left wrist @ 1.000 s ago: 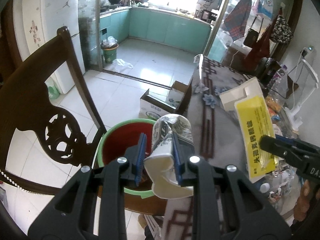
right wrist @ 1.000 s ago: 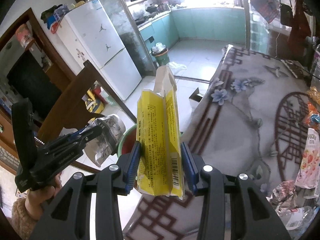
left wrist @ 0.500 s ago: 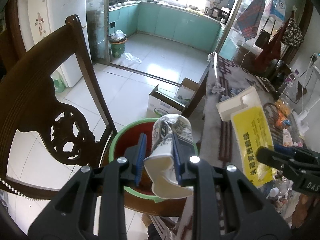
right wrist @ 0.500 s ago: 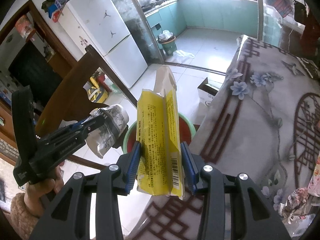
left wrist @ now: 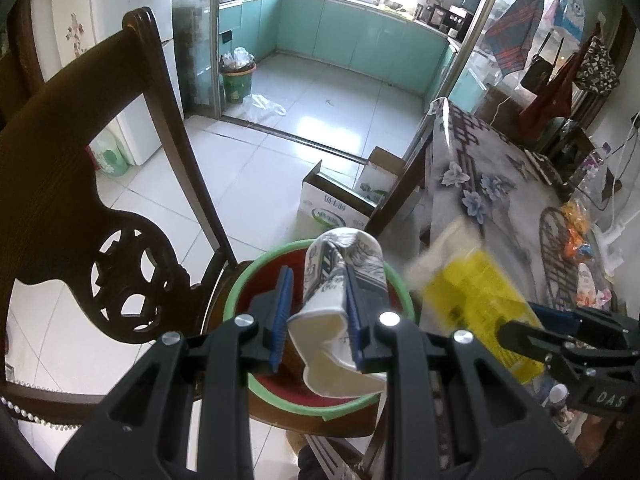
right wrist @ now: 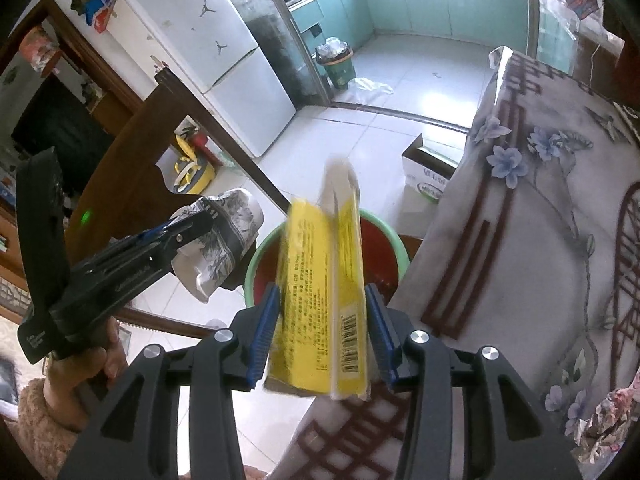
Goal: Collect trash
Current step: 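Open both tools to drop the box and cup into the bucket, then grasp the white milk carton with the right tool while the left tool grasps the Pocky box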
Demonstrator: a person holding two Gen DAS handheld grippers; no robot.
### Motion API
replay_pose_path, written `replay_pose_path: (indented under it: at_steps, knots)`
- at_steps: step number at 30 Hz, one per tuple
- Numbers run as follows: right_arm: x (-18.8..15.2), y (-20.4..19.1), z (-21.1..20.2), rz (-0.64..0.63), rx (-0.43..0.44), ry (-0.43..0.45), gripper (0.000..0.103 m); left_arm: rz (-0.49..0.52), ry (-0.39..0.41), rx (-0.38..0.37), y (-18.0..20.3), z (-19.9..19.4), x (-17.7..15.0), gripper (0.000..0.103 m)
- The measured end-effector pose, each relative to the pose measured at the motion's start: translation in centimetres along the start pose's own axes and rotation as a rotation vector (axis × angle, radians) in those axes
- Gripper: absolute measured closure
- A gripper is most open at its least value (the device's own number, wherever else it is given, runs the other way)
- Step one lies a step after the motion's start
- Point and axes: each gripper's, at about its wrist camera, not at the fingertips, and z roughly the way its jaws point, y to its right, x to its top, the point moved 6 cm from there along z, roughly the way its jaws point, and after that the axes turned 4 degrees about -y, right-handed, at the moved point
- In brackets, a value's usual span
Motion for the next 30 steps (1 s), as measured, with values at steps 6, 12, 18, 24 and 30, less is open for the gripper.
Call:
replay_pose_path:
  at_steps: [6,12,18,24,30]
  knots:
    - [0.7,0.1,-0.1,0.016,0.021,0.024,0.046,-0.019,-0.010,0.006,-0.4,1.0,0.4,0.057]
    - [0.9,0.8,-0.6,0.054,0.035,0.026,0.046,-0.024,-0.004,0.003,-0.6,0.8,0.5,0.050]
    - [0.5,1.1,-2.1,0.057,0.025,0.054,0.046,-0.018,0.014,-0.002,0.1,-0.2,0.5,0.049]
    - [-0.6,2.1,-4.5,0.072,0.021,0.096,0.045,-0.003,0.054,-0.010,1.6,-2.6,0.1,0.048]
    - [-2.7,3.9,-6.7,0.107,0.015,0.119,0.043,0.056,0.054,-0.028,5.1,-3.8,-1.5,0.047]
